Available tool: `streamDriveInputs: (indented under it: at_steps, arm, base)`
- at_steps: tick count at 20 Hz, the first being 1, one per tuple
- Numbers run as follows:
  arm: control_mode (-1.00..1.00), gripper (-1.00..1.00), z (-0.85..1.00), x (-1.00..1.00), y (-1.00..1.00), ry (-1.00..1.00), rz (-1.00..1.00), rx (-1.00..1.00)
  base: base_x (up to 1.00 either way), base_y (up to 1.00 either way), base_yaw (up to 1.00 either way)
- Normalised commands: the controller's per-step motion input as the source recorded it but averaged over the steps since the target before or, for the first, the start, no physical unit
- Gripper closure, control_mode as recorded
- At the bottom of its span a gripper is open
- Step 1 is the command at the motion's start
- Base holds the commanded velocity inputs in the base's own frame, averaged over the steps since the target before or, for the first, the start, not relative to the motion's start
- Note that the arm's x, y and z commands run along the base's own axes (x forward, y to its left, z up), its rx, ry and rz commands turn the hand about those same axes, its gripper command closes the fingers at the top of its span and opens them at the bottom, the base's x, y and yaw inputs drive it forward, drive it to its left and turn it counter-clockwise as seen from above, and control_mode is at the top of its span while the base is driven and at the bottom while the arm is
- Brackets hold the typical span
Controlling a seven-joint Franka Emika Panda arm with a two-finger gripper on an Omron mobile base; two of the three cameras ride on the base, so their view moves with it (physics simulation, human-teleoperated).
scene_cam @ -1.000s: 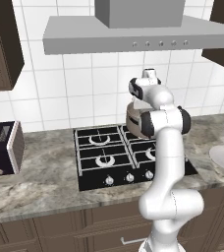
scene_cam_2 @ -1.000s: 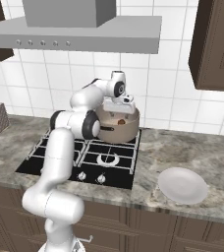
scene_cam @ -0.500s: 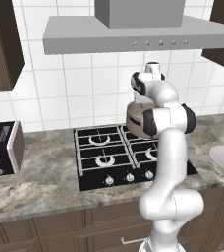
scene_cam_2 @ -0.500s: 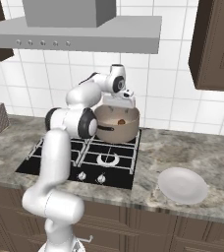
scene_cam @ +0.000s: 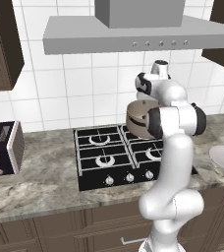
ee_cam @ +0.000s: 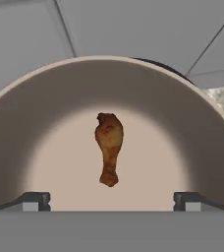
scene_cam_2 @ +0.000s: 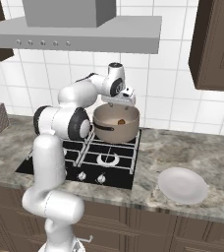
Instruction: Retrieve the frozen meat and place it in the pot on a burner. Then turn the burner on.
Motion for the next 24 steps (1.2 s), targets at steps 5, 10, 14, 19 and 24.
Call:
streamDriveInputs:
  at_steps: [5,10,14,19,24]
  arm:
    - [-1.0,-1.0,0.18,-0.36,0.0,-0.22,0.0,0.0]
    - [-1.0,-1.0,0.44,-0.31,-0.01,-0.1,0.0,0.0]
    - [-1.0,-1.0,0.61,-0.34,0.0,-0.06,0.0,0.0]
    - [-1.0,-1.0,0.54,-0.36,-0.03,-0.04,0.0,0.0]
    - [-1.0,-1.0,0.17,-0.45,-0.09,0.0,0.0,0.0]
  base:
    - [0.0,0.0,0.0]
    - [0.0,0.0,0.0]
    - [0.0,0.0,0.0]
    - [0.0,0.0,0.0]
    - [0.0,0.0,0.0]
